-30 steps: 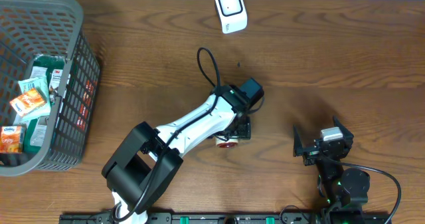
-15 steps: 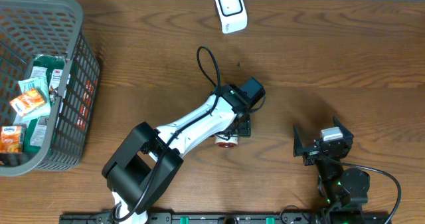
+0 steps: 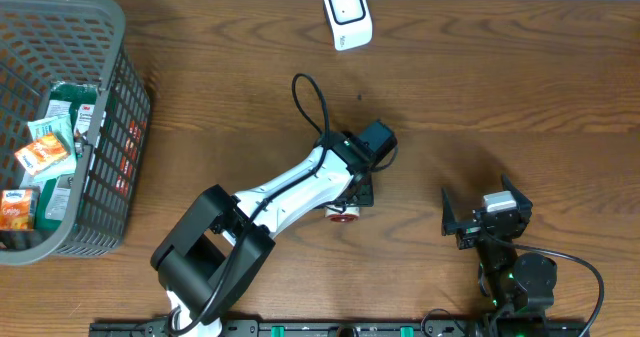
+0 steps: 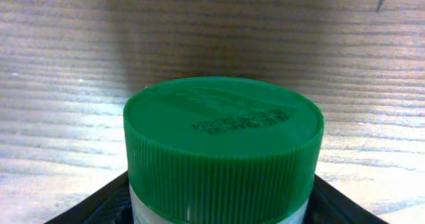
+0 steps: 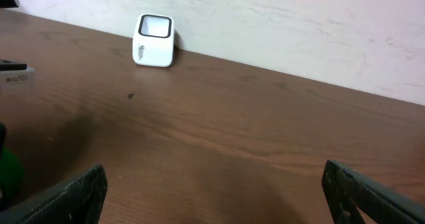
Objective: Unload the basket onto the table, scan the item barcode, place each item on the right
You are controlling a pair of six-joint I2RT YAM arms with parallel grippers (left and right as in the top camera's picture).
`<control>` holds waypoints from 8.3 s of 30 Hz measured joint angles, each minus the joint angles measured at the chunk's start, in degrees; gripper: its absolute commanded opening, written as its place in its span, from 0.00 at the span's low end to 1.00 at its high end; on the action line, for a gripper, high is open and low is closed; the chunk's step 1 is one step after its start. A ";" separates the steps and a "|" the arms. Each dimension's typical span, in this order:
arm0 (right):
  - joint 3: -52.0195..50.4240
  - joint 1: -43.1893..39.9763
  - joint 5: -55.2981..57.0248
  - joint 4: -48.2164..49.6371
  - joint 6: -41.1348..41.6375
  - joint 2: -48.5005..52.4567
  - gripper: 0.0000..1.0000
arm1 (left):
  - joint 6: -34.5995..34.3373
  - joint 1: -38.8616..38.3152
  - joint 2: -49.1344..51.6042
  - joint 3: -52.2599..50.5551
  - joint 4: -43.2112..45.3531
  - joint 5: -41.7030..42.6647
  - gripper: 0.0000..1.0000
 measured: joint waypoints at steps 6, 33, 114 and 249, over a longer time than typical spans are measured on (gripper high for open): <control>-0.02 0.00 0.00 0.00 -0.02 0.00 0.99 | 0.02 0.63 0.02 -0.24 5.49 0.15 0.62; 0.00 0.00 0.00 0.00 -0.02 0.00 0.99 | 4.83 4.13 6.08 11.85 1.07 -0.48 0.61; 0.00 0.00 0.00 0.00 -0.02 0.00 0.99 | 9.53 83.84 8.72 45.83 -36.46 -8.20 0.82; 0.00 0.00 0.00 0.00 0.00 0.00 0.99 | 5.62 10.73 24.61 28.92 -34.07 -38.56 0.27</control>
